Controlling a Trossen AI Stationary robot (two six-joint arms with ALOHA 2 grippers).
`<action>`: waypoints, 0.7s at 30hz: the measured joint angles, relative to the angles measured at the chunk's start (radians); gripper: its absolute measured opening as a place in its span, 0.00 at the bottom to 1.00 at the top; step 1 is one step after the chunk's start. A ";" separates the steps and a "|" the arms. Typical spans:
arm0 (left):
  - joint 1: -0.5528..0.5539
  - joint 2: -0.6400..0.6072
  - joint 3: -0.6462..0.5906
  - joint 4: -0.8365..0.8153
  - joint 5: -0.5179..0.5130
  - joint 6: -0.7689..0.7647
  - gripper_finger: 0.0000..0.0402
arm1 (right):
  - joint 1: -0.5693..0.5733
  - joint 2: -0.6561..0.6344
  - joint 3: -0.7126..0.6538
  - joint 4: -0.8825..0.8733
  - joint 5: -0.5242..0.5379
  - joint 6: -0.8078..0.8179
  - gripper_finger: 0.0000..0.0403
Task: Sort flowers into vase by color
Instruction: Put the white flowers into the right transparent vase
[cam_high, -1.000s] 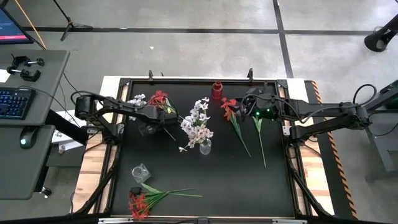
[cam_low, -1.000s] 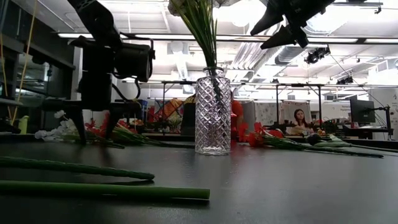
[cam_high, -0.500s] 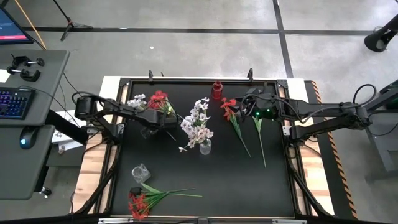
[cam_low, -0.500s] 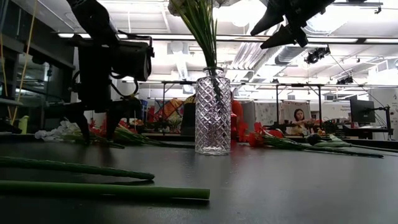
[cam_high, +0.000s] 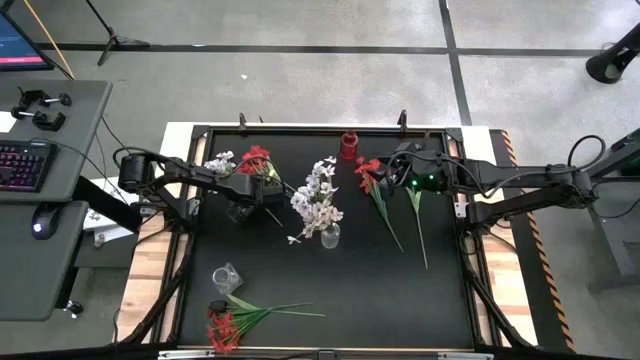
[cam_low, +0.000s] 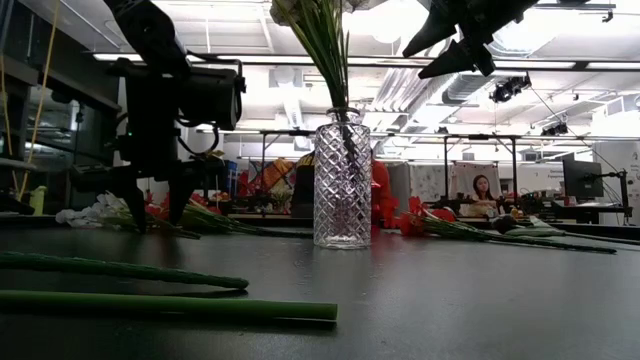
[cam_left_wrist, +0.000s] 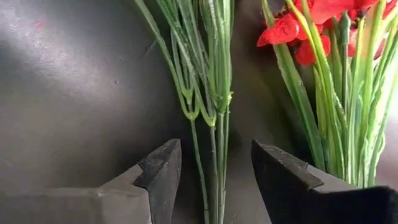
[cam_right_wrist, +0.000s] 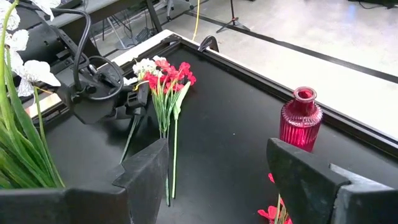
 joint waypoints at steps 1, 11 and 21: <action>0.001 0.000 0.000 0.001 0.000 0.005 0.45 | 0.000 0.000 0.000 0.000 0.000 0.000 0.65; 0.002 0.003 -0.002 -0.010 -0.024 0.015 0.04 | 0.000 0.000 0.000 0.000 0.000 0.000 0.65; -0.025 -0.125 -0.005 -0.071 -0.098 0.298 0.01 | 0.001 0.000 0.000 -0.007 -0.001 0.006 0.65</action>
